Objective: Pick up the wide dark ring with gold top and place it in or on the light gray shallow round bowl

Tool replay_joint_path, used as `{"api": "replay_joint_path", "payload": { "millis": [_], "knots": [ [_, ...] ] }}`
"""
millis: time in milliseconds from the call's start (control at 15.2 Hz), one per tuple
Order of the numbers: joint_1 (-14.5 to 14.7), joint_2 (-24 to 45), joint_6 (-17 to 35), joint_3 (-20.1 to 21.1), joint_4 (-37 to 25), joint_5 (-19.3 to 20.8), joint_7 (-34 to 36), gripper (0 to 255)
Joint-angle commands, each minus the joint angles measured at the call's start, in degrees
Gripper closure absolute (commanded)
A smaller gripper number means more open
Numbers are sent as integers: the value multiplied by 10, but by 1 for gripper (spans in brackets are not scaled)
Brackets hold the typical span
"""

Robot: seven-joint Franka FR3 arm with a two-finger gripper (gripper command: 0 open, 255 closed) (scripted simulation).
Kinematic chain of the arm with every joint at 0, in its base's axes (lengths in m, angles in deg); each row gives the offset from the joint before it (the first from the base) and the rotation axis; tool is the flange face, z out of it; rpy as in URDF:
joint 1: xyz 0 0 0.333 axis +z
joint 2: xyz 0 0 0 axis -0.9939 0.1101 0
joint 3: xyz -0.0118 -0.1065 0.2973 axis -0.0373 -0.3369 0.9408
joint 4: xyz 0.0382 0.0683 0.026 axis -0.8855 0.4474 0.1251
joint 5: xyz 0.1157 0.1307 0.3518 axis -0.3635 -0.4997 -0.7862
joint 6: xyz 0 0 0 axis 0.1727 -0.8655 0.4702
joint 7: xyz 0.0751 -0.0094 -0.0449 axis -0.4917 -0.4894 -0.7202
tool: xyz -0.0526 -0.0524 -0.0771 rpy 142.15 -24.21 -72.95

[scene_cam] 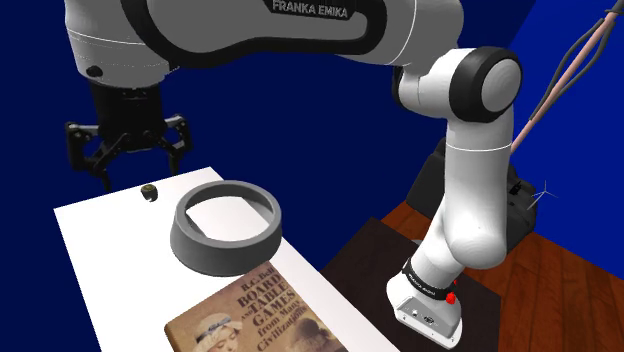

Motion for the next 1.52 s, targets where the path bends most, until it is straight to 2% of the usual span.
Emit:
{"api": "replay_joint_path", "payload": {
  "millis": [0, 462, 528, 924, 1056, 1122, 1452],
  "knots": [
    [-12, 12, 14, 4, 22, 2, -57, 0],
    [-18, 14, 13, 12, 22, 6, -55, 0],
    [-20, 13, 19, 12, 28, 5, -55, 255],
    [-20, 9, 1, 14, 14, 2, -59, 255],
    [-26, 2, 7, 15, 26, -1, -60, 255],
    [-19, 15, 13, 13, 22, 7, -55, 255],
    [-13, 19, -28, 20, -23, 10, -56, 255]
  ]
}}
